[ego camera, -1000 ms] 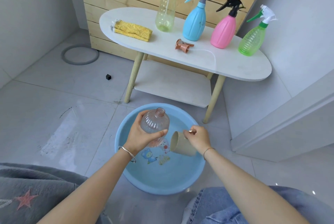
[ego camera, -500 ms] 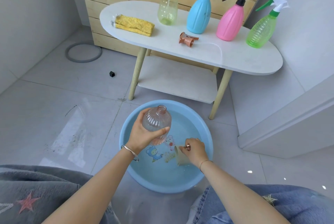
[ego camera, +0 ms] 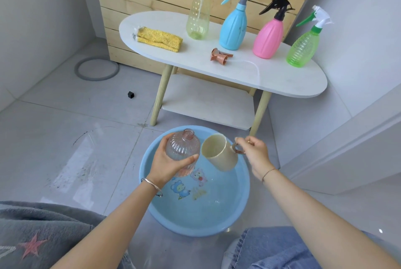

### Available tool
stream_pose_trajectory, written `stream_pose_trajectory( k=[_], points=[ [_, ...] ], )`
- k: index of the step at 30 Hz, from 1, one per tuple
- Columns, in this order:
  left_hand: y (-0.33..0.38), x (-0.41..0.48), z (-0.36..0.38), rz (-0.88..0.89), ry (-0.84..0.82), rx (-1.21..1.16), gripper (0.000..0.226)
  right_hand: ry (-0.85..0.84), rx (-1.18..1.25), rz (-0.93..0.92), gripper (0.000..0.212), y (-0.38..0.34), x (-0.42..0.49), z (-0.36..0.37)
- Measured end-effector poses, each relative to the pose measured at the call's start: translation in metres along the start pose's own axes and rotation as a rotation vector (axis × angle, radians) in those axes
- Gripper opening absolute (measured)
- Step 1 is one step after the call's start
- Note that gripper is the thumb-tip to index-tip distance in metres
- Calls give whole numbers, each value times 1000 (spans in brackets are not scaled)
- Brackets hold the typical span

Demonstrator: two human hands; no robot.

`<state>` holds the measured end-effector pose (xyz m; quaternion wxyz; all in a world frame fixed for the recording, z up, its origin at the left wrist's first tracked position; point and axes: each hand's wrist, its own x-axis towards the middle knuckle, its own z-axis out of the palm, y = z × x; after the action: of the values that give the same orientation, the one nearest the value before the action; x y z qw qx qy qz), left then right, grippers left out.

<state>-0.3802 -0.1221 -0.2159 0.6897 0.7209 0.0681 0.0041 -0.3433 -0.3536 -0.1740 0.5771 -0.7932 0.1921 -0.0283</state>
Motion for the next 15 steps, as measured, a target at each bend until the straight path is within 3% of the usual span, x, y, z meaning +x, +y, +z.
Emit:
stream_pose_trajectory(
  k=[7, 15],
  points=[
    [6, -3, 6, 55, -42, 44, 90, -10, 102, -230, 35, -76, -4, -34],
    [17, -8, 14, 107, -86, 45, 81, -27, 179, -378, 35, -101, -24, -44]
  ],
)
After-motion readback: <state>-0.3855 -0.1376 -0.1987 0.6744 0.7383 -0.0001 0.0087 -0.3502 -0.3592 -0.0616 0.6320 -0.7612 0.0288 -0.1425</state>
